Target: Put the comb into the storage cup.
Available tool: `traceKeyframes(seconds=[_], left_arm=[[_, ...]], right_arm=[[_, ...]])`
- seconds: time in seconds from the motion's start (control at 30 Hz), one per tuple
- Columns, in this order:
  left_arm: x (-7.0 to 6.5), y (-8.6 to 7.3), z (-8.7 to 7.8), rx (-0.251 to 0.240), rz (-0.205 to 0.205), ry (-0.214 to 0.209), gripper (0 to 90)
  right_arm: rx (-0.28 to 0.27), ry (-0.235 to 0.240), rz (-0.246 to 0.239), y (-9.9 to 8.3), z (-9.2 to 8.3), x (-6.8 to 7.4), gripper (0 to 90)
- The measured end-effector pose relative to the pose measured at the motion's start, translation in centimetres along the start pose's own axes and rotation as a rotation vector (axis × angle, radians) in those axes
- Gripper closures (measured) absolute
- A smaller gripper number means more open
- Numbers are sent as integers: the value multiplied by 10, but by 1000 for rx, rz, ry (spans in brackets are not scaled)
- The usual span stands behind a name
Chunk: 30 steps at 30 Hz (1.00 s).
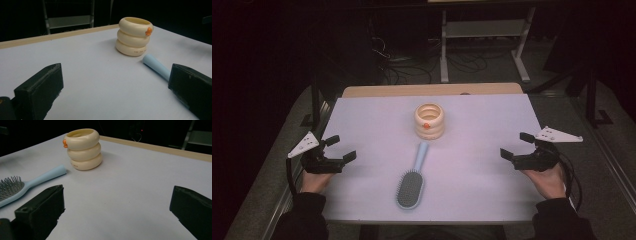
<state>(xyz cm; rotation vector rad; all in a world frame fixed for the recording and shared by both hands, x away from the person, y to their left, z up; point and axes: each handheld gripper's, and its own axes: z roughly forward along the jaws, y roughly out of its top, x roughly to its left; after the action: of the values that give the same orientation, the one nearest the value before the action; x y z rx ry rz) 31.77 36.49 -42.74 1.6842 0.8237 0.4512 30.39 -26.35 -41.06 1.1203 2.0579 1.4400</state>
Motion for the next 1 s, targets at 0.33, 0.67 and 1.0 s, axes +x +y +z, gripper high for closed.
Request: traceKeyframes(seconds=[0.33,0.67,1.0], left_arm=[[-3,1,0,-1,7,-9,0],[-5,2,-1,2,14,-27,0],[-12,5,-1,13,22,-32,0]], right_arm=[[-15,17,-2,0,-2,2,0],[-7,29,-6,0,-1,4,0],[7,43,-13,0,0,6,0]])
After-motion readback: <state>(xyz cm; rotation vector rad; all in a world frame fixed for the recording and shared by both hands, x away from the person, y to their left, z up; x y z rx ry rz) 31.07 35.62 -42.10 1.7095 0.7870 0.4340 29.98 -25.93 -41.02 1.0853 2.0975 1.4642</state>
